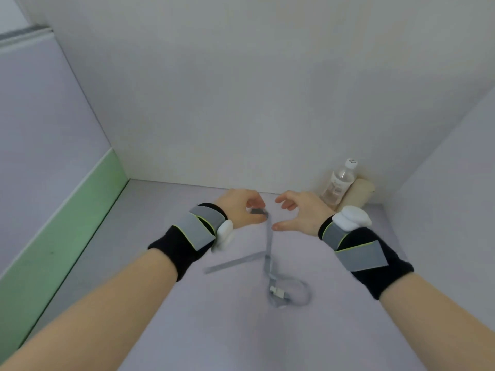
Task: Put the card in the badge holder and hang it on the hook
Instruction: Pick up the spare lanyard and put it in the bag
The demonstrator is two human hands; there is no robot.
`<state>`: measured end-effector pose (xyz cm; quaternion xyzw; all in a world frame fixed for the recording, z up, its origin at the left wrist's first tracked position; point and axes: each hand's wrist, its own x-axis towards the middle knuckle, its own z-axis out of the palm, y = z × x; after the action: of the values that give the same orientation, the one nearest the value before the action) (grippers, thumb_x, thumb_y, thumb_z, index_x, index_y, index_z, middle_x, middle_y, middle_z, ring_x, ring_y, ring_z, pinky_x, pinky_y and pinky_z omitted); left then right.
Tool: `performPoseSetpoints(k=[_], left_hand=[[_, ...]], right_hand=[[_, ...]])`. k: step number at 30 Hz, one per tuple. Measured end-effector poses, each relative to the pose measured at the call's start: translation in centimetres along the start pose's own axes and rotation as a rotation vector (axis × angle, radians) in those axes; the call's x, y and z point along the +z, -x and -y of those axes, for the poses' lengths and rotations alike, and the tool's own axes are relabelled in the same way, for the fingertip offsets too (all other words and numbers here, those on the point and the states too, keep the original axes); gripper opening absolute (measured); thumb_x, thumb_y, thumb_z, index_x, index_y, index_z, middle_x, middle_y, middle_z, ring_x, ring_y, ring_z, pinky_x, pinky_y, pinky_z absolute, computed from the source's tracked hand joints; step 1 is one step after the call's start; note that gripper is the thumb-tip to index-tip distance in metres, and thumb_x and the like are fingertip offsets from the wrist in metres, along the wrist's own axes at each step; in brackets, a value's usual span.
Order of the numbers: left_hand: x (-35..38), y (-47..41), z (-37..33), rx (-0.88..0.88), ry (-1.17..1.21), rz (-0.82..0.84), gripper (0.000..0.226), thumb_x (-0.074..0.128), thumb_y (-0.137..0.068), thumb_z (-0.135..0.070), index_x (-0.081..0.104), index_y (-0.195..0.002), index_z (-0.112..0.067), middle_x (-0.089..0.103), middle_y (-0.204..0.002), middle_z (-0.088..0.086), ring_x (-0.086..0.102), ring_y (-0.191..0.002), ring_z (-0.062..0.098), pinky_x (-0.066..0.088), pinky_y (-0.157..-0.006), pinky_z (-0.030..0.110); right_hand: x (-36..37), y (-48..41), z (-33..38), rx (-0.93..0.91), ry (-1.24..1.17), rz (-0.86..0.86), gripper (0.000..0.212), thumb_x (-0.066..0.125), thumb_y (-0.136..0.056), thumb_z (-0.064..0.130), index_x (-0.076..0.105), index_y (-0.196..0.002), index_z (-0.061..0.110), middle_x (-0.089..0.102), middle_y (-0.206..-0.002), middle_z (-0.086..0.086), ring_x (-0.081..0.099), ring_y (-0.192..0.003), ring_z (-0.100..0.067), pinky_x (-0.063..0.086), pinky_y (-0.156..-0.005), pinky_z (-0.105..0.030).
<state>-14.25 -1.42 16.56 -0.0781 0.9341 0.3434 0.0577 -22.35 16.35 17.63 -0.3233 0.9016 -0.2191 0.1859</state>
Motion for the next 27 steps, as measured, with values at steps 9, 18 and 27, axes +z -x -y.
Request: performPoseSetpoints(k=[9, 18, 27], left_hand=[[8.0, -2.7, 6.5, 0.058, -0.094, 0.047, 0.020, 0.068, -0.079, -0.033, 0.067, -0.097, -0.024, 0.068, -0.103, -0.002, 0.061, -0.098, 0.013, 0.049, -0.088, 0.029], [15.1, -6.0, 8.7, 0.231, -0.068, -0.017, 0.011, 0.061, -0.083, -0.017, 0.069, -0.090, -0.017, 0.070, -0.090, -0.005, 0.063, -0.088, 0.009, 0.042, -0.069, 0.008], [19.0, -4.7, 7.9, 0.392, -0.135, -0.122, 0.015, 0.057, -0.084, -0.012, 0.069, -0.093, -0.010, 0.071, -0.095, 0.004, 0.064, -0.091, 0.018, 0.050, -0.080, 0.029]], right_hand=[[9.7, -0.7, -6.7, 0.037, 0.044, 0.078, 0.042, 0.078, -0.063, 0.043, 0.056, -0.095, 0.026, 0.061, -0.090, 0.006, 0.060, -0.080, -0.017, 0.051, -0.079, -0.035], [15.3, -0.3, -10.6, 0.032, 0.049, 0.044, 0.028, 0.078, -0.060, 0.041, 0.059, -0.063, 0.020, 0.057, -0.062, 0.008, 0.055, -0.063, -0.015, 0.050, -0.064, -0.034], [18.1, 4.7, -12.3, -0.005, 0.085, -0.034, 0.030, 0.076, -0.064, 0.041, 0.065, -0.074, 0.015, 0.062, -0.068, 0.004, 0.057, -0.065, -0.016, 0.051, -0.068, -0.033]])
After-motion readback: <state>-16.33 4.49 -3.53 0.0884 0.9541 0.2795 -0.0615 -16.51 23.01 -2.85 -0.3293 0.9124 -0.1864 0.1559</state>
